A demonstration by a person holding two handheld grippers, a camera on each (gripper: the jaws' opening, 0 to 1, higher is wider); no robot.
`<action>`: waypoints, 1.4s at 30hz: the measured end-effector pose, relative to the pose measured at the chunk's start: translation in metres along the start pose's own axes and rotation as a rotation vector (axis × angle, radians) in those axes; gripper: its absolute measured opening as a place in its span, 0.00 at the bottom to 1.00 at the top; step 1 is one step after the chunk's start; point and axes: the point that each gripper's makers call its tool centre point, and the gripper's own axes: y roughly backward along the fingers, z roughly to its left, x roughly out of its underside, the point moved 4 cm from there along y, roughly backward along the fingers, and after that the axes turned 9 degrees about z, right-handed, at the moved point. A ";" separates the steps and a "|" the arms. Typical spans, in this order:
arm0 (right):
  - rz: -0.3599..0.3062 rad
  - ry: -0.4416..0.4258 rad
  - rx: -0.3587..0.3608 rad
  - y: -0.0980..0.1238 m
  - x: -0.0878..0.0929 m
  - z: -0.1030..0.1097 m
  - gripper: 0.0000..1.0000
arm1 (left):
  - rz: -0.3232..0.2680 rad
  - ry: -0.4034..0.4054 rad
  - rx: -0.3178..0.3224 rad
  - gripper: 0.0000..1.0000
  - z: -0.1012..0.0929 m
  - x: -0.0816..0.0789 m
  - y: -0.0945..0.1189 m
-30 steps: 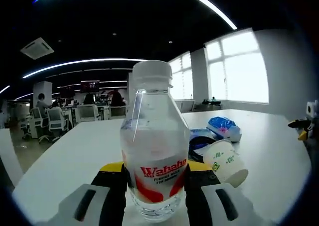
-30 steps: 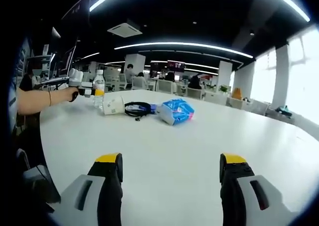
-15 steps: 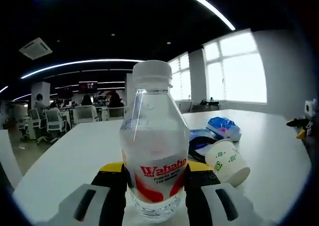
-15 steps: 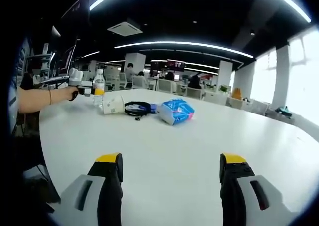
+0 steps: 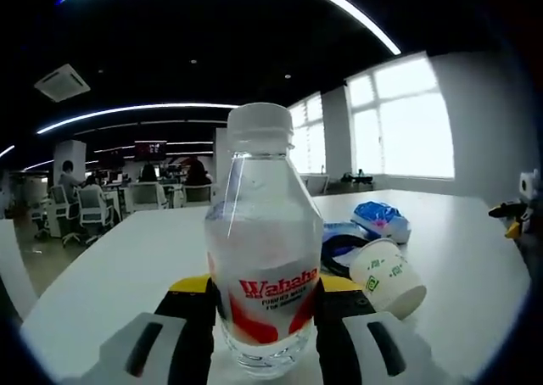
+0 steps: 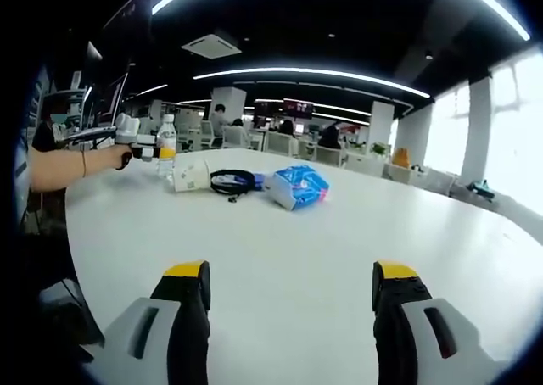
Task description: Arrange the tabletop items into an orderly group along one side of the table until the central work area is clear of visible clutter.
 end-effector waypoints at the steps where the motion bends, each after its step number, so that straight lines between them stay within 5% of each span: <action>1: 0.003 -0.002 0.002 0.000 0.001 0.000 0.75 | 0.019 -0.008 -0.008 0.45 0.000 0.002 0.000; 3: 0.004 -0.008 0.010 0.001 0.001 -0.003 0.75 | 0.098 -0.053 -0.034 0.48 0.001 0.011 0.002; 5: 0.004 -0.012 0.015 0.001 0.002 -0.004 0.75 | 0.112 -0.058 -0.056 0.58 0.002 0.014 0.002; 10: 0.005 -0.009 0.005 0.000 0.001 0.000 0.75 | 0.043 -0.001 -0.043 0.65 -0.002 0.005 0.018; 18: 0.008 -0.005 -0.012 -0.002 0.001 0.005 0.77 | 0.028 0.016 -0.060 0.68 0.002 0.005 0.027; 27: -0.005 -0.031 -0.017 -0.001 0.000 0.002 0.92 | -0.005 0.018 -0.065 0.82 0.002 0.007 0.037; 32: -0.004 -0.087 -0.046 -0.002 0.001 0.000 0.96 | -0.032 0.026 -0.085 0.99 -0.001 0.007 0.049; 42: 0.001 -0.086 -0.070 -0.003 0.000 0.002 0.91 | -0.020 0.027 -0.098 1.00 -0.006 0.009 0.066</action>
